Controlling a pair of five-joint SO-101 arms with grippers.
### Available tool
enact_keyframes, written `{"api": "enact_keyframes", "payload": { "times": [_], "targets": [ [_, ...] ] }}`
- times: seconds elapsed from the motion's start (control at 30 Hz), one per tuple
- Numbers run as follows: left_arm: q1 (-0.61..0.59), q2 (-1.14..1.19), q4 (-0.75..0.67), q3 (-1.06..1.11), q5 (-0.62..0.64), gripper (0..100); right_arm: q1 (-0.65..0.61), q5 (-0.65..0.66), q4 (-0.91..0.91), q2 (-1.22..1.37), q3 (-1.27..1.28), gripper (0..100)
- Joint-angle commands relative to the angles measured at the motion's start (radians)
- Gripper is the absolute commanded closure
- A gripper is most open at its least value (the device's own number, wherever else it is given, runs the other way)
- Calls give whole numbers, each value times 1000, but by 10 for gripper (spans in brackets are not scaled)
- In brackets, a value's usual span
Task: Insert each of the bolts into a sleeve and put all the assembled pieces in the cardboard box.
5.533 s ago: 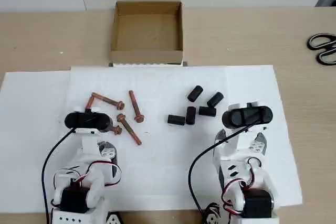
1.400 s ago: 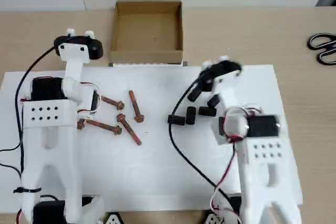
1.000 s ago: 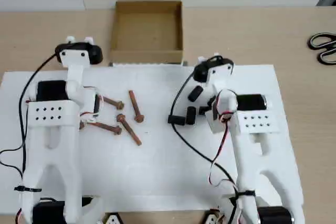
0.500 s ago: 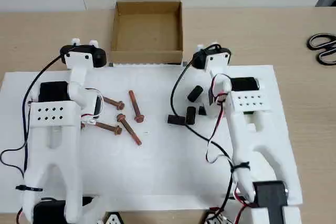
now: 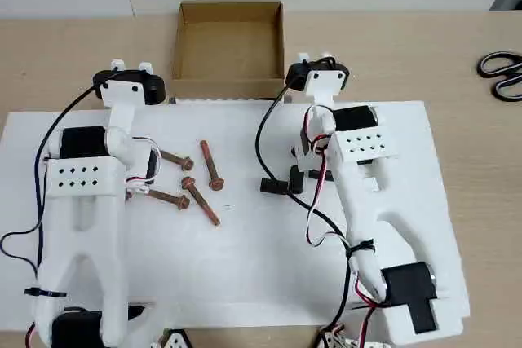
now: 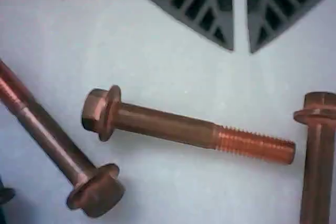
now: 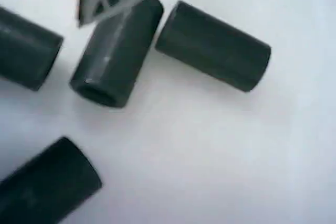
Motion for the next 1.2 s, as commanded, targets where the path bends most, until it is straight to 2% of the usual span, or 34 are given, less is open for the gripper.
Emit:
{"api": "enact_keyframes", "payload": {
  "times": [0.0, 0.9, 1.17],
  "targets": [
    [3, -5, -21, -4, -6, 993, -10, -44, 12, -4, -46, 652],
    [3, -3, -20, -4, -6, 993, -165, -46, -13, 283, -187, 653],
    [3, -3, -20, -4, -8, 993, -159, -46, -12, 363, -213, 653]
  ]
}}
